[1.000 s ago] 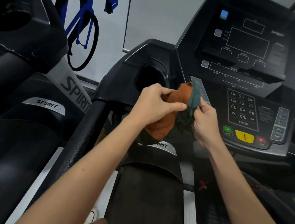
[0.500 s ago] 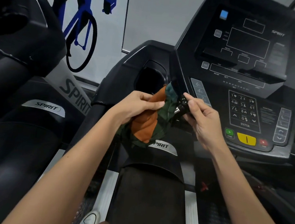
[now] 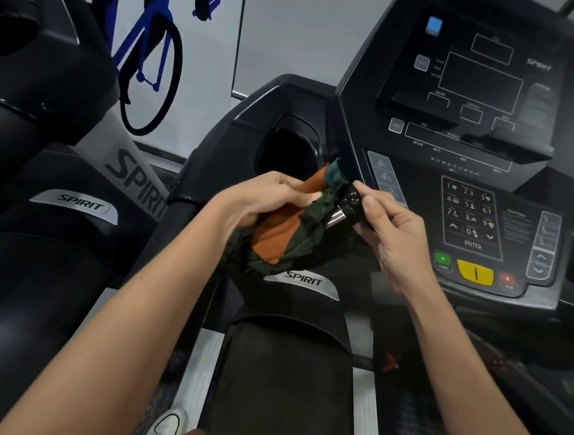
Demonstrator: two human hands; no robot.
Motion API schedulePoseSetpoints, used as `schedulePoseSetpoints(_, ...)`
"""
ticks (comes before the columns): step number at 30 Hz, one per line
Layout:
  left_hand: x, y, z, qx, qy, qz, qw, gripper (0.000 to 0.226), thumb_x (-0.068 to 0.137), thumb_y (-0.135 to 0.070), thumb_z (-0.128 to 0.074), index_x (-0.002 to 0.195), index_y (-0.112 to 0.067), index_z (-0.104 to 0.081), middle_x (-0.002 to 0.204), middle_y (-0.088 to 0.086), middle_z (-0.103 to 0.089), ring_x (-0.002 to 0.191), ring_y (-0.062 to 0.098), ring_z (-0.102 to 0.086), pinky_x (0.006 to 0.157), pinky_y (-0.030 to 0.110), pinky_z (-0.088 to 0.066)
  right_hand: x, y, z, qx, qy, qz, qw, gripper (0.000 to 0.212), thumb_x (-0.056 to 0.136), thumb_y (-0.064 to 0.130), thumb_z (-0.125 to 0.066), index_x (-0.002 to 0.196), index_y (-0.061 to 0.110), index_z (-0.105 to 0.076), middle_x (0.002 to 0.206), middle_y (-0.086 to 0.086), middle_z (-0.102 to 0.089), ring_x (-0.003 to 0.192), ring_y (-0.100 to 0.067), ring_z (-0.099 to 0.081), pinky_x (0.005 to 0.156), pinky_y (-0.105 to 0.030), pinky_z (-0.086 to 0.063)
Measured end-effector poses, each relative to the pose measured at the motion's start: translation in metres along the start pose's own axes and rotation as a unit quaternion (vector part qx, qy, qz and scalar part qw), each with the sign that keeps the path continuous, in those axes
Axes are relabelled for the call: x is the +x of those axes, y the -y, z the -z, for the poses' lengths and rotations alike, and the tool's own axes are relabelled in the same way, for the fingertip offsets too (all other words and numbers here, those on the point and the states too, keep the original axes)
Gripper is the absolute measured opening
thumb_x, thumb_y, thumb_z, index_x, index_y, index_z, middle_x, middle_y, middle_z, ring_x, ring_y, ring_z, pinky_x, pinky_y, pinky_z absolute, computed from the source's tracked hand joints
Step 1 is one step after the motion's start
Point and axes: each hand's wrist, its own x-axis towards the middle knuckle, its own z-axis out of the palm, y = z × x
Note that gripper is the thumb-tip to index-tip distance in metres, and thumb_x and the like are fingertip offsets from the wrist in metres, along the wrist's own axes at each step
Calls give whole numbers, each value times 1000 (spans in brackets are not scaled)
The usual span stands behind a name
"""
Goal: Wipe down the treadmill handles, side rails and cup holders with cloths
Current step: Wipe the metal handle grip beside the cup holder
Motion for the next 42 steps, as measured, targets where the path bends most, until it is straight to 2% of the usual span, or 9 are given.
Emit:
schedulePoseSetpoints(4,-19,25,18,42,-20,10,999,11,89,-11,-59,83,-8,-68,66,-2,-67,62,11,-63,64,22,-51,0,0,1,5,6,0,1000,33,67,44,-64,96,32,-72,100,7,-67,93,-3,-65,77,-16,-50)
schedulePoseSetpoints(9,-42,30,13,81,-73,-120,987,18,82,-6,-66,89,-22,-70,77,-9,-70,75,2,-66,73,15,-51,1,-3,2,5,9,10,1000,46,60,58,-71,98,32,-72,102,12,-68,97,-4,-64,81,-18,-51)
schedulePoseSetpoints(13,-37,17,-21,195,-119,-291,929,43,75,-13,-75,116,-21,-65,114,-9,-63,110,2,-56,97,15,-42,0,-3,0,-4,12,16,1000,53,59,63,-71,99,28,-71,113,0,-64,103,-13,-61,90,-33,-51)
schedulePoseSetpoints(16,-36,23,-23,219,-143,-338,904,44,76,-11,-75,118,-18,-64,117,-11,-60,115,0,-53,101,16,-40,-1,-2,-1,5,20,20,1000,49,62,60,-70,99,28,-72,115,-5,-61,104,-15,-61,92,-34,-50)
schedulePoseSetpoints(24,-52,61,15,171,-145,-269,937,40,78,7,-65,90,-30,-67,96,-14,-66,93,-6,-61,86,8,-43,0,-3,0,31,13,7,999,37,64,49,-67,96,32,-73,101,7,-66,95,-3,-63,83,-20,-51)
schedulePoseSetpoints(29,-39,30,-3,181,-77,-281,939,47,74,-12,-75,114,-33,-59,112,-18,-59,108,-3,-55,98,13,-39,1,-4,-1,22,16,14,1000,49,59,60,-73,98,30,-72,110,-1,-62,98,-8,-62,85,-23,-52)
schedulePoseSetpoints(32,-31,19,-15,152,-59,-275,947,45,78,-16,-72,114,-38,-57,114,-22,-57,113,-3,-53,101,17,-40,0,-4,-1,23,23,24,999,42,65,54,-70,97,27,-73,107,0,-62,98,-9,-62,79,-20,-51)
schedulePoseSetpoints(35,-34,29,-8,118,-87,-278,949,35,78,-6,-70,100,-33,-65,107,-18,-61,104,-2,-57,93,14,-42,0,-3,-2,35,11,10,999,36,64,48,-68,95,31,-73,105,7,-66,98,-5,-64,79,-18,-50)
schedulePoseSetpoints(42,-64,71,19,185,-146,-264,935,41,74,7,-68,88,-32,-69,97,-13,-63,93,-7,-58,84,6,-40,-1,-3,-2,36,5,11,999,37,62,48,-68,94,31,-73,98,10,-66,91,-1,-64,76,-15,-49)
